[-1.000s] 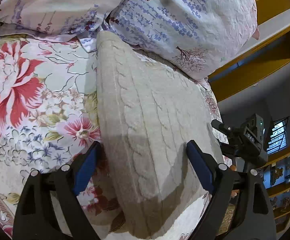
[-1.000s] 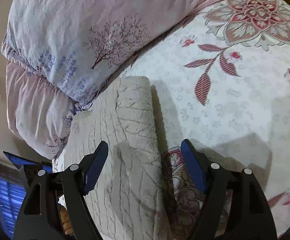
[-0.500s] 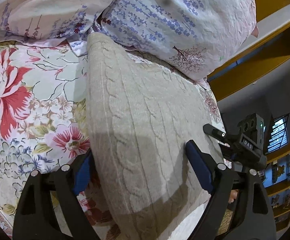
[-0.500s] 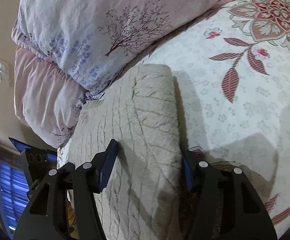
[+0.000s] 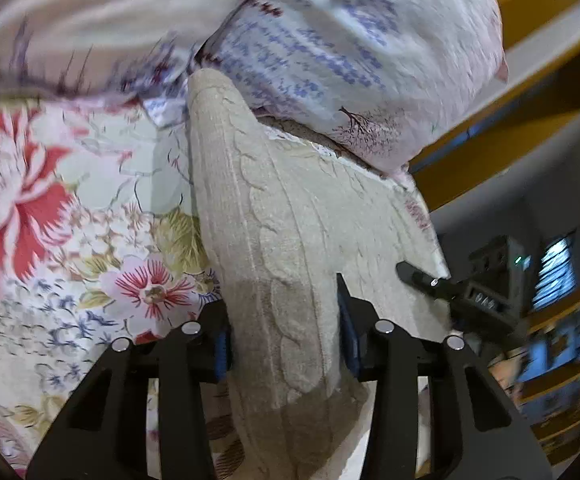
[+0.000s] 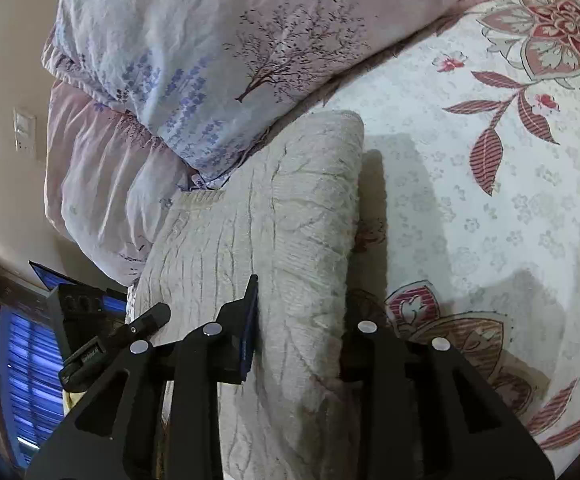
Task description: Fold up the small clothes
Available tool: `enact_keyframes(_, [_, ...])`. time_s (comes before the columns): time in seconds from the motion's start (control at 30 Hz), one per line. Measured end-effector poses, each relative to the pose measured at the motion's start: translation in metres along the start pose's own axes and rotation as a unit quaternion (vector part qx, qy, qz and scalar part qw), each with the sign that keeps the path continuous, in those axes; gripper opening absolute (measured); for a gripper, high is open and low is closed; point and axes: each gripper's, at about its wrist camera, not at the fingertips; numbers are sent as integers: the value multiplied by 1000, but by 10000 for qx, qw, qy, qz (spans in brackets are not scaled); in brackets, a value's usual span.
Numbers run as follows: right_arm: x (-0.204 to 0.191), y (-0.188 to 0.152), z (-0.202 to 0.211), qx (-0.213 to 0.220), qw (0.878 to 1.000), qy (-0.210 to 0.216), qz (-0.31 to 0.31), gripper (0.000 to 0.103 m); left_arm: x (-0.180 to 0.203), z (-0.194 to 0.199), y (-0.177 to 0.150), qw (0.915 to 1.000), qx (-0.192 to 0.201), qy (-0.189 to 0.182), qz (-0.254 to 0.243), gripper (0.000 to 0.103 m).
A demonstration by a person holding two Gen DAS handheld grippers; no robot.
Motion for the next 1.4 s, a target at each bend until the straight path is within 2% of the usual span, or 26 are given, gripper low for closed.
enact_keyframes(0.07, [-3, -1, 1, 42, 10000, -1, 15, 28, 11, 3, -3, 9992, 56, 241, -308, 40])
enact_keyframes(0.13, [-2, -3, 3, 73, 10000, 34, -3, 28, 17, 8, -4, 9984, 103, 323, -445, 38])
enact_keyframes(0.5, [-39, -21, 4, 53, 9995, 241, 191, 26, 16, 39, -12, 9966, 294, 502, -582, 37])
enact_keyframes(0.73, [-81, -37, -25, -14, 9973, 328, 662, 26, -13, 90, -13, 9950, 486, 686, -531, 38])
enact_keyframes(0.8, [-94, -42, -37, -37, 9953, 215, 942, 26, -29, 101, -14, 9950, 517, 735, -439, 38])
enact_keyframes(0.87, [-104, -47, -60, -223, 9932, -74, 1143, 27, -52, 104, -14, 9954, 452, 819, -217, 40])
enact_keyframes(0.93, [-107, -46, -72, -228, 9920, -354, 1192, 36, -77, 96, -15, 9965, 312, 768, 135, 46])
enact_keyframes(1.0, [-105, -44, -71, -257, 9934, -317, 1074, 38, -95, 92, -18, 9967, 306, 550, 519, 54])
enact_keyframes(1.07, [-103, -42, -65, -250, 9941, -345, 999, 40, -97, 95, -19, 9964, 365, 556, 530, 59])
enact_keyframes(1.23, [-99, -44, -33, 189, 9931, -489, 1052, 44, -87, 115, -21, 9905, 698, 1170, 201, 75])
enact_keyframes(1.3, [-98, -42, -36, 188, 9926, -546, 1064, 43, -85, 119, -23, 9876, 715, 1395, 107, 76])
enact_keyframes(1.33, [-99, -43, -38, 184, 9915, -646, 1110, 39, -85, 118, -24, 9858, 686, 1529, 50, 77])
enact_keyframes(1.4, [-100, -46, -53, 92, 9863, -1104, 1222, 37, -85, 114, -24, 9829, 668, 1718, -14, 77])
Point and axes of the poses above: each gripper's, at about its wrist camera, not at the fingertips, and z roughly against the way its jaws point, x to its right, y to its top, and after that the axes turned 1 degree about z, right-handed
